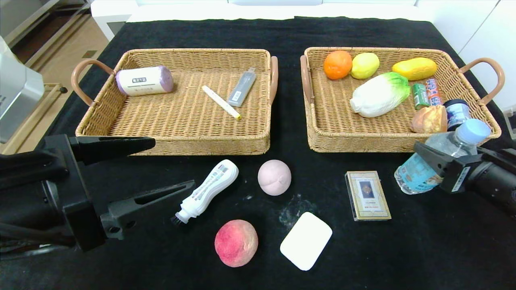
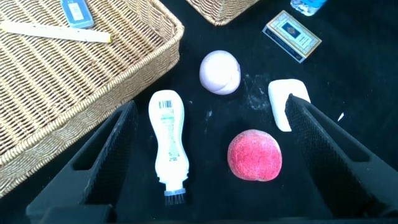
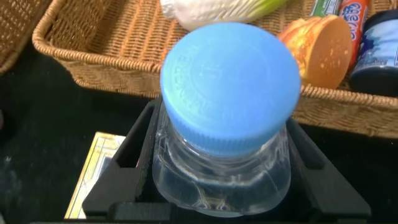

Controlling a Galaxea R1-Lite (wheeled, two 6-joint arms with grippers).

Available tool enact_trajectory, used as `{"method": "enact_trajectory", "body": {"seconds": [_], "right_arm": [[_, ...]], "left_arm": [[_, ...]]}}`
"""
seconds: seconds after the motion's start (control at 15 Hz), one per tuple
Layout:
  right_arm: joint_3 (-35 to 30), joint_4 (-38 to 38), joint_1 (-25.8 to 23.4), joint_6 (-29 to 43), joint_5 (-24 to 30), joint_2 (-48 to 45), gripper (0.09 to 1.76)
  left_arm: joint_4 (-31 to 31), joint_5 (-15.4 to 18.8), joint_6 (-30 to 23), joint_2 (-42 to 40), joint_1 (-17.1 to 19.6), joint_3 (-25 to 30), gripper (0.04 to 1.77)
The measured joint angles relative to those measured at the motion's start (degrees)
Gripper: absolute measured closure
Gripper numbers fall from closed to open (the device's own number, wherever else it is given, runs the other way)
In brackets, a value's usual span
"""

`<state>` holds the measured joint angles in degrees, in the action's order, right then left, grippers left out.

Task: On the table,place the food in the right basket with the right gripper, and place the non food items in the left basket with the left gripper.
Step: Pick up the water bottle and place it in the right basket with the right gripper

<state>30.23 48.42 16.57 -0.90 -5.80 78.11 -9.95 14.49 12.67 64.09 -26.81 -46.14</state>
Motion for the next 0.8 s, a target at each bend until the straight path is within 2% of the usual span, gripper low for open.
{"method": "enact_trajectory", "body": {"seconds": [0.2,0.4,0.8], "right_arm": [[4.85,-11.96,0.88,0.02,-0.01,-4.62,0.78],[11.61,-19.7,1.15,0.11,-0.06,-8.13,0.78],[21.81,-21.25,1.58,0.06,-0.12,-6.19,0.78]], "left_arm": [[0.02,-0.02,0.01,0.0,0.0,0.0,0.09],[0.0,-0.06,0.0,0.0,0.0,-0.02,0.09],[0.0,-0.02,0.0,-0.09,0.0,-0.02,0.09]]}}
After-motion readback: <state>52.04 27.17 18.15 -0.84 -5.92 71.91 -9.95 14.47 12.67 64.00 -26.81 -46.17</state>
